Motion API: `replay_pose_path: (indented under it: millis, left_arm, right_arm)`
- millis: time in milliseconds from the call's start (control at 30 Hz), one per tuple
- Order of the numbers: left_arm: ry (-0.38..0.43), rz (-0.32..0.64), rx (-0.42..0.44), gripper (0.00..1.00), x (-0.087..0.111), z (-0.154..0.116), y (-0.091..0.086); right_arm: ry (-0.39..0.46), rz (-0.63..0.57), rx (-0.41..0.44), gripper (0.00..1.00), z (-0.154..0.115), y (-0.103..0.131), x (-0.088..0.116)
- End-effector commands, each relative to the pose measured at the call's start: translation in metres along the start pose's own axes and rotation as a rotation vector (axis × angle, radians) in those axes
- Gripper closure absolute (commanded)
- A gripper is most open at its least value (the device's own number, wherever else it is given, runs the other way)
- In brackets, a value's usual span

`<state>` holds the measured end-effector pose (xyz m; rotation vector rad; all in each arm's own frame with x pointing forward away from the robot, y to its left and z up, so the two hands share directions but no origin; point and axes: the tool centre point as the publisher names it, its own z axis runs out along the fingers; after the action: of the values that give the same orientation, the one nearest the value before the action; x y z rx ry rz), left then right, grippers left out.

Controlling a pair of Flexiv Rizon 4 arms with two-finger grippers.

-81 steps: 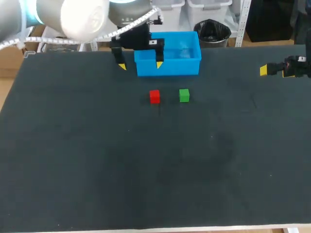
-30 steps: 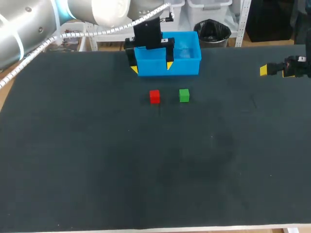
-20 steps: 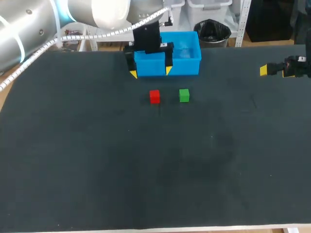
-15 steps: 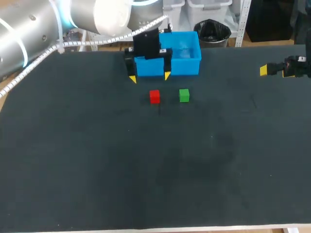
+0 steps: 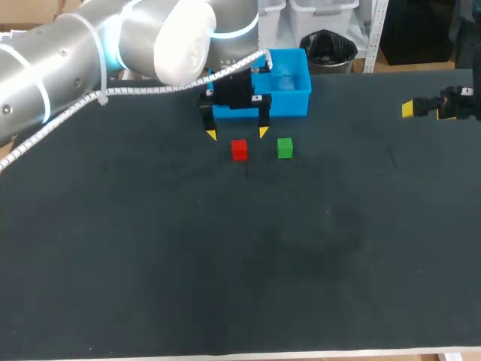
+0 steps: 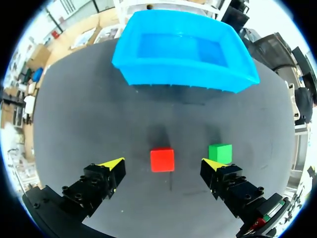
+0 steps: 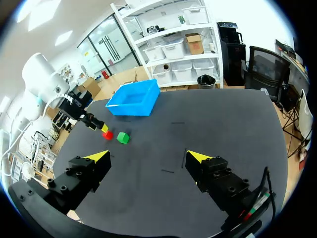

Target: Use the left arm to pick the red cube and place it into the blue plastic box first, then use the right arm to grasp the green cube and put it into the same blue plastic box after the first action is fully finished.

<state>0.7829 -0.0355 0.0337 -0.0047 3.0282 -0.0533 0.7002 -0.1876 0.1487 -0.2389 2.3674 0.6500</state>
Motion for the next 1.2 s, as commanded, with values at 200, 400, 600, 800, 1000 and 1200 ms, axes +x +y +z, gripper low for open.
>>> replay_pose_path:
  millis: [200, 400, 600, 800, 1000, 1200]
  left_arm:
    - [-0.022, 0.002, 0.007, 0.0, 0.008, 0.017, 0.006]
    - [-0.015, -0.005, -0.001, 0.0, 0.006, 0.027, 0.008]
    - [-0.009, -0.012, -0.003, 0.0, 0.002, 0.032, 0.006]
    - [-0.004, -0.012, -0.005, 0.0, -0.002, 0.039, 0.002]
    - [0.006, -0.027, -0.015, 0.0, -0.006, 0.049, 0.003]
    - [0.022, -0.045, -0.024, 0.78, -0.006, 0.057, 0.006]
  right_arm:
    - [0.001, 0.0, 0.002, 0.0, 0.0, 0.001, 0.0]
    - [0.001, 0.0, 0.002, 0.0, 0.0, 0.001, 0.0]
    - [0.001, 0.0, 0.002, 0.0, 0.0, 0.001, 0.0]
    - [0.001, 0.0, 0.002, 0.0, 0.0, 0.001, 0.0]
    - [0.001, 0.0, 0.002, 0.0, 0.0, 0.001, 0.0]
    - [0.001, 0.0, 0.002, 0.0, 0.0, 0.001, 0.0]
